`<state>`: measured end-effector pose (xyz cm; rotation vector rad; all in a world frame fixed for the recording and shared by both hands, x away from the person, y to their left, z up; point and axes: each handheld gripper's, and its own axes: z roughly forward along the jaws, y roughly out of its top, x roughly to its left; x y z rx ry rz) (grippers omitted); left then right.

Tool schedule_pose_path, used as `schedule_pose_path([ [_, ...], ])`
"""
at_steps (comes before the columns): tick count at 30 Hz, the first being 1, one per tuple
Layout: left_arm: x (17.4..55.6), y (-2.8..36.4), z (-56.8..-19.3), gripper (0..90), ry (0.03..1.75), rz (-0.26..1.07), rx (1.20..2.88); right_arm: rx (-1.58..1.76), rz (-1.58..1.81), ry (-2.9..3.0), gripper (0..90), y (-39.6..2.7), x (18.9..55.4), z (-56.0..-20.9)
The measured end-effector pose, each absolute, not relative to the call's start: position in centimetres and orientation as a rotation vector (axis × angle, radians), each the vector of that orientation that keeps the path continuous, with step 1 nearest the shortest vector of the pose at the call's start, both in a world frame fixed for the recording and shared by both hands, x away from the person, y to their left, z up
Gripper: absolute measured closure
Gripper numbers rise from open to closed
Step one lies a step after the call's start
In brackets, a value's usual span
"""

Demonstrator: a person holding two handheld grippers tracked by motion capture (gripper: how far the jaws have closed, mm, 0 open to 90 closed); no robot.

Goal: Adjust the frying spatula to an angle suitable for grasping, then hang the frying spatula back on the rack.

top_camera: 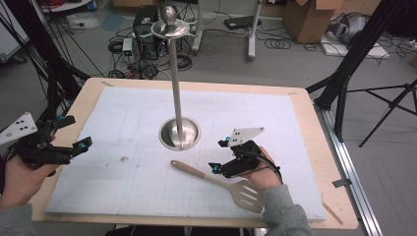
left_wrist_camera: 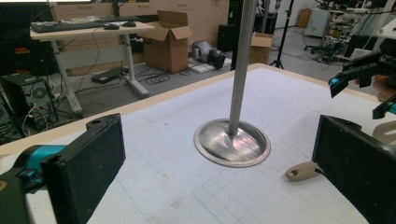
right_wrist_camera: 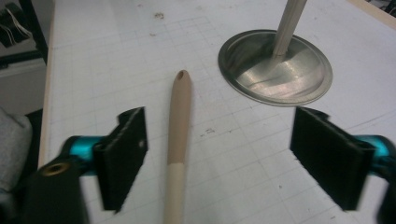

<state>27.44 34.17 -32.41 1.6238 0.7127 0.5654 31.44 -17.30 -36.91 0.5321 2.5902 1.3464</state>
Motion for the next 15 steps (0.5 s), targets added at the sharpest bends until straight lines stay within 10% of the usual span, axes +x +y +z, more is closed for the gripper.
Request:
schedule_pose_path([
  [15, 28.02, 33.68, -32.53, 3.1, 0.703, 0.548, 1.629, 0.517, 1.311, 2.641, 15.0, -16.91, 30.77, -37.19],
])
